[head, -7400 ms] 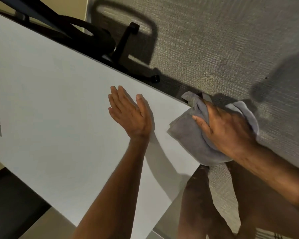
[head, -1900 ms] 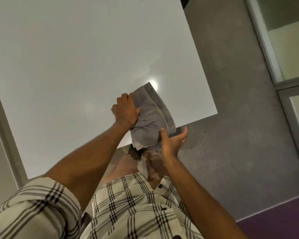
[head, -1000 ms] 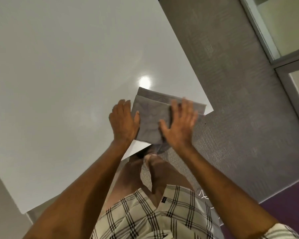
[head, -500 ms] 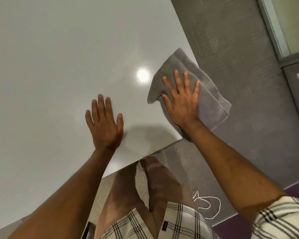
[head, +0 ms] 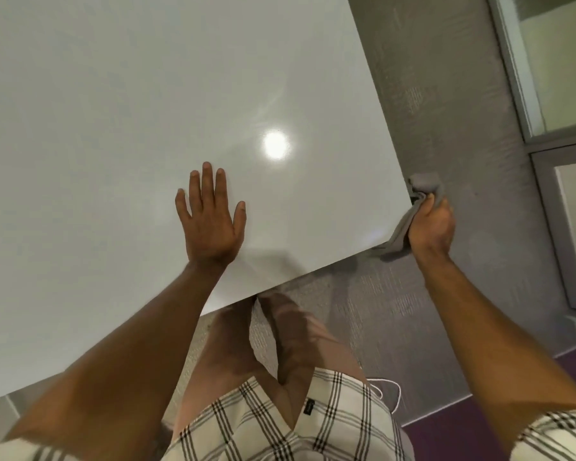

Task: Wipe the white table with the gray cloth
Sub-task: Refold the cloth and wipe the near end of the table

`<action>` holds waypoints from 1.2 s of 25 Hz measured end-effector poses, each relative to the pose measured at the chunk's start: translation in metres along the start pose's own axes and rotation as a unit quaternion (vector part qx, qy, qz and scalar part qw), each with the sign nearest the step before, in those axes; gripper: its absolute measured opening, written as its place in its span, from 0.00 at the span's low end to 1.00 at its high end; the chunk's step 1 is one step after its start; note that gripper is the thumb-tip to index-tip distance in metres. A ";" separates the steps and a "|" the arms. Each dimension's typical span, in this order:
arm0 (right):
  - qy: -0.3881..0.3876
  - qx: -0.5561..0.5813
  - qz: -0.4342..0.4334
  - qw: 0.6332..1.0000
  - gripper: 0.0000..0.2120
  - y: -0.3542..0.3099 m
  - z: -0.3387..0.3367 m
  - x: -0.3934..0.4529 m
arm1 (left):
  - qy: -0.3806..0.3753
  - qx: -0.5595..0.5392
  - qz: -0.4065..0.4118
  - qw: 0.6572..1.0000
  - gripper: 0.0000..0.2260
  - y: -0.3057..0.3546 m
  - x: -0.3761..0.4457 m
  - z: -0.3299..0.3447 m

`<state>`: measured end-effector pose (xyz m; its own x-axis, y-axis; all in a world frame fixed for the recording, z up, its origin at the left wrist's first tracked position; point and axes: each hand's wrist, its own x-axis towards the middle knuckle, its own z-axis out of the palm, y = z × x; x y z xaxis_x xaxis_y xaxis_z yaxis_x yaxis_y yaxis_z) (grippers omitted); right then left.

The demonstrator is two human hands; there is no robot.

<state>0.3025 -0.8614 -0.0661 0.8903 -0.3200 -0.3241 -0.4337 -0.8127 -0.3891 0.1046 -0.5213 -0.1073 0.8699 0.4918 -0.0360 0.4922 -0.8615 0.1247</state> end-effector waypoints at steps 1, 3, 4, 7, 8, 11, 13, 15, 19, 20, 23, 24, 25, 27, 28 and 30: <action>0.002 0.005 -0.008 1.000 0.22 0.008 -0.009 -0.009 | -0.009 -0.004 -0.001 1.000 0.30 0.001 0.001 -0.002; -0.002 0.017 -0.026 1.000 0.21 0.025 -0.024 -0.033 | -0.025 -0.014 -0.010 1.000 0.30 0.002 0.001 -0.008; -0.001 0.023 -0.032 0.999 0.21 0.031 -0.031 -0.046 | -0.035 -0.019 -0.014 0.999 0.30 0.002 0.001 -0.011; -0.005 0.031 -0.065 0.997 0.22 0.031 -0.043 -0.079 | -0.074 -0.030 -0.011 0.997 0.31 0.004 0.004 -0.023; -0.012 0.037 -0.093 0.995 0.23 0.025 -0.043 -0.088 | -0.085 -0.039 -0.008 0.996 0.31 0.003 0.004 -0.029; -0.060 0.050 -0.231 0.970 0.28 0.002 -0.024 -0.103 | -0.086 -0.041 -0.002 0.995 0.31 -0.006 -0.003 -0.033; -0.111 -0.013 -0.319 0.941 0.31 -0.014 0.000 -0.101 | -0.074 -0.031 -0.016 0.997 0.30 -0.016 -0.018 -0.032; -0.085 -0.204 -0.360 0.906 0.34 -0.019 0.028 -0.093 | -0.060 -0.021 -0.041 0.997 0.30 -0.032 -0.040 -0.028; -0.011 -0.275 -0.316 0.908 0.35 -0.015 0.062 -0.094 | -0.038 0.002 -0.053 0.998 0.30 -0.060 -0.068 -0.020; -0.001 -0.259 -0.314 0.914 0.33 -0.014 0.064 -0.098 | -0.027 0.010 -0.044 0.999 0.30 -0.061 -0.071 -0.020; 0.015 -0.228 -0.290 0.930 0.31 -0.018 0.082 -0.127 | 0.002 0.026 -0.032 0.999 0.29 -0.060 -0.070 -0.017; 0.012 -0.223 -0.286 0.932 0.31 -0.020 0.089 -0.145 | 0.009 0.027 -0.033 0.999 0.29 -0.060 -0.071 -0.017; 0.010 -0.220 -0.292 0.931 0.32 -0.023 0.096 -0.165 | 0.015 0.027 -0.032 0.999 0.30 -0.060 -0.073 -0.017; 0.003 -0.206 -0.309 0.928 0.32 -0.027 0.114 -0.207 | 0.013 0.020 -0.029 0.999 0.30 -0.061 -0.073 -0.014; 0.001 -0.203 -0.321 0.925 0.31 -0.028 0.123 -0.229 | 0.002 0.014 -0.030 0.999 0.31 -0.062 -0.073 -0.014; -0.002 -0.205 -0.343 0.917 0.30 -0.030 0.143 -0.273 | -0.022 0.002 -0.038 0.999 0.32 -0.063 -0.071 -0.015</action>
<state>0.0521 -0.6799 -0.0896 0.9332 0.3355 -0.1288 0.3169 -0.9373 -0.1453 0.0111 -0.5004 -0.0975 0.8308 0.5493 -0.0895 0.5564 -0.8227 0.1166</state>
